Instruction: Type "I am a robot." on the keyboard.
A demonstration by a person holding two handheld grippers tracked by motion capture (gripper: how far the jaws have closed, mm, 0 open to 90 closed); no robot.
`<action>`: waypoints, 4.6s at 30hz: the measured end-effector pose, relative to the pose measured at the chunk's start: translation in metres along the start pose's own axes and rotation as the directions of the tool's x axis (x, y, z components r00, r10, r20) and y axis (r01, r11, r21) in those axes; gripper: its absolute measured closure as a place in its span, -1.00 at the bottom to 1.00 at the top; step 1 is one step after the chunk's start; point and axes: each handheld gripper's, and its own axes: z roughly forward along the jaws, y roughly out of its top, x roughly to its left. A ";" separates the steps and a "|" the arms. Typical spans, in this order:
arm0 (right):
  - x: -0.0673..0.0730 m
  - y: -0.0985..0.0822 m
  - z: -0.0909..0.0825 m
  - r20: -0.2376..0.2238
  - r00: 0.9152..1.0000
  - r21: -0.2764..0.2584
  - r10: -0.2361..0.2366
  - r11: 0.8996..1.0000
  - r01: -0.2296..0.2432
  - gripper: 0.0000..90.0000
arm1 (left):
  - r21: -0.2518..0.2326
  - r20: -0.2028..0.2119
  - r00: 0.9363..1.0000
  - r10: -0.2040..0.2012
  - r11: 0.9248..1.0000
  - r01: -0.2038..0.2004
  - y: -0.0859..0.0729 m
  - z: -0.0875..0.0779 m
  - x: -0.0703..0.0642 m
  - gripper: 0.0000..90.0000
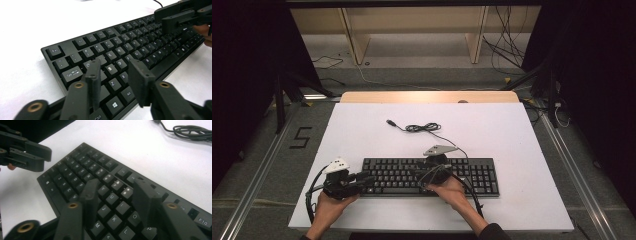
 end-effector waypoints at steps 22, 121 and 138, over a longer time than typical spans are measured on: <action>0.010 0.000 -0.003 -0.011 1.000 -0.010 -0.027 1.000 0.027 -0.13 | -0.066 0.039 0.999 -0.012 0.998 0.015 0.002 -0.002 -0.002 -0.21; 0.022 -0.016 -0.019 -0.072 0.996 -0.004 -0.046 0.999 0.046 0.00 | -0.087 0.015 1.000 -0.014 0.996 0.015 0.001 0.001 0.004 0.02; 0.020 -0.018 -0.026 -0.063 0.997 -0.010 -0.042 0.999 0.041 -0.18 | -0.045 -0.006 1.000 0.009 0.999 -0.010 0.001 0.007 0.004 0.51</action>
